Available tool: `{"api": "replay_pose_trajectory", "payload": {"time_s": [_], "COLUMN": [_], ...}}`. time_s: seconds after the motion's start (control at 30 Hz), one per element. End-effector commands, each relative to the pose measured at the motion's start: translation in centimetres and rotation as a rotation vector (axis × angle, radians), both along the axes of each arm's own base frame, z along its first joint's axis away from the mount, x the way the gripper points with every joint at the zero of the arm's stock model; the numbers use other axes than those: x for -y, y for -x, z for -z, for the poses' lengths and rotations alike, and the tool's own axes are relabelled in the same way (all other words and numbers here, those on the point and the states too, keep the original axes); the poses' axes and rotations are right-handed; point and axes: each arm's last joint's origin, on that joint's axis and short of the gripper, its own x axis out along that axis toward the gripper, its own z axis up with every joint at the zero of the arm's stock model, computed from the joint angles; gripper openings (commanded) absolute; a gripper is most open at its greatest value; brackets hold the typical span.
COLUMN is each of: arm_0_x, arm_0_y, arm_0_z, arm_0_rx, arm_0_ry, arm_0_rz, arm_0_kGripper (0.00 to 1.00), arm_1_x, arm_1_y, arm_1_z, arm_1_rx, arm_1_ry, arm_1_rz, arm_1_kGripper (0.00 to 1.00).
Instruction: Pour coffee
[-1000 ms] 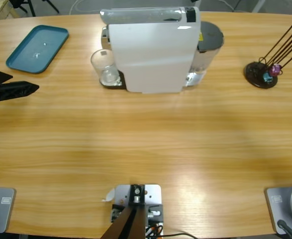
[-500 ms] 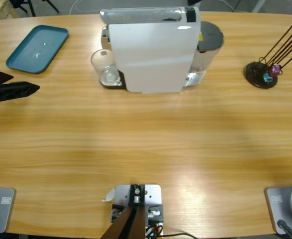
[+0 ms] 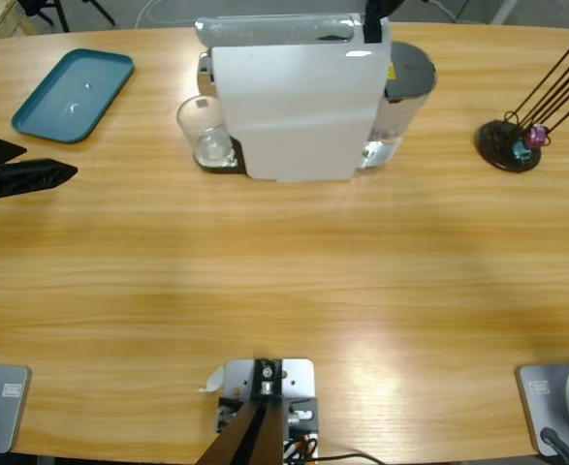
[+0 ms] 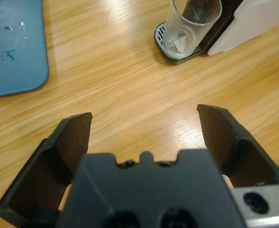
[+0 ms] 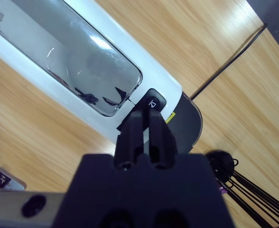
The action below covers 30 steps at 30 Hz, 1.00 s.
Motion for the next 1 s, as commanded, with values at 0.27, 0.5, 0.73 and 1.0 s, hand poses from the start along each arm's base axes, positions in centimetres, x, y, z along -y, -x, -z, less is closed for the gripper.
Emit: {"api": "replay_pose_trajectory", "payload": {"time_s": [0.27,0.5,0.73,1.0], "arm_0_x": [0.1,0.1,0.2,0.2], "arm_0_y": [0.0,-0.1,-0.1,-0.1], "arm_0_z": [0.9,0.9,0.9,0.9], "arm_0_rx": [-0.033,-0.035,-0.035,-0.036], "arm_0_ry": [-0.024,-0.024,-0.021,-0.023], "arm_0_rz": [0.021,0.022,0.024,0.025], "arm_0_kGripper": [0.95,0.95,0.95,0.95], "arm_1_x": [-0.4,0.4,0.3,-0.7], "arm_1_y": [-1.8,-1.2,-1.4,-1.1], "arm_1_z": [3.9,1.0,1.3,1.4], "arm_1_rx": [-0.077,0.017,0.009,0.011], "arm_1_ry": [0.077,0.086,0.091,0.087], "arm_1_rz": [0.007,0.026,0.023,0.003], "arm_1_kGripper": [0.0,0.0,0.0,0.0]}}
